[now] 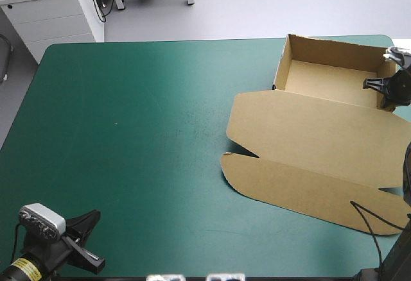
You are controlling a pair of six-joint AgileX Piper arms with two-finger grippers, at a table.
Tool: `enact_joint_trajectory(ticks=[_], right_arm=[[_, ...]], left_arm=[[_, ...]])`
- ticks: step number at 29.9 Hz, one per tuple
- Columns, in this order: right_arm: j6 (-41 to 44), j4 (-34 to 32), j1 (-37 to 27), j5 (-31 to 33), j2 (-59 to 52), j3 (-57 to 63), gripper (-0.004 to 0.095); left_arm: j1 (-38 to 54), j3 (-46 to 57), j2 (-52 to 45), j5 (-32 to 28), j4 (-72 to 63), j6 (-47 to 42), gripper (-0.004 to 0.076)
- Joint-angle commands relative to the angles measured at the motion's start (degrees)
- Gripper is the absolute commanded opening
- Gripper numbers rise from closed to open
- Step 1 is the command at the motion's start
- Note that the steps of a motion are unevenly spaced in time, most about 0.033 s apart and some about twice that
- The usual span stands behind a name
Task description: Fold the box
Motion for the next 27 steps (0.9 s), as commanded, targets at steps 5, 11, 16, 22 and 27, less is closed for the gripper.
enact_joint_trajectory(ticks=[5,11,16,22,27], right_arm=[[-0.79,0.57,-0.41,-2.0,-2.58,-1.72,-0.0015],[-1.04,1.87,-0.41,-1.05,-2.68,-1.84,0.0117],[-1.3,1.48,-0.41,0.29,-2.68,-1.84,0.0509],[-0.87,1.58,-0.41,0.29,-5.03,-2.81,0.0762],[-0.9,11.38,-0.31,0.29,-11.87,-3.48,0.0692]], left_arm=[[-0.36,-1.34,0.87,-4.06,-0.18,0.38,-0.0008],[-0.36,-1.34,0.87,-4.06,-0.18,0.38,-0.0008],[-0.36,-1.34,0.87,-4.06,-0.18,0.27,-0.0008],[-0.36,-1.34,0.97,-4.16,-0.18,0.27,-0.0008],[-0.36,-1.34,0.97,-4.16,-0.18,0.27,-0.0008]])
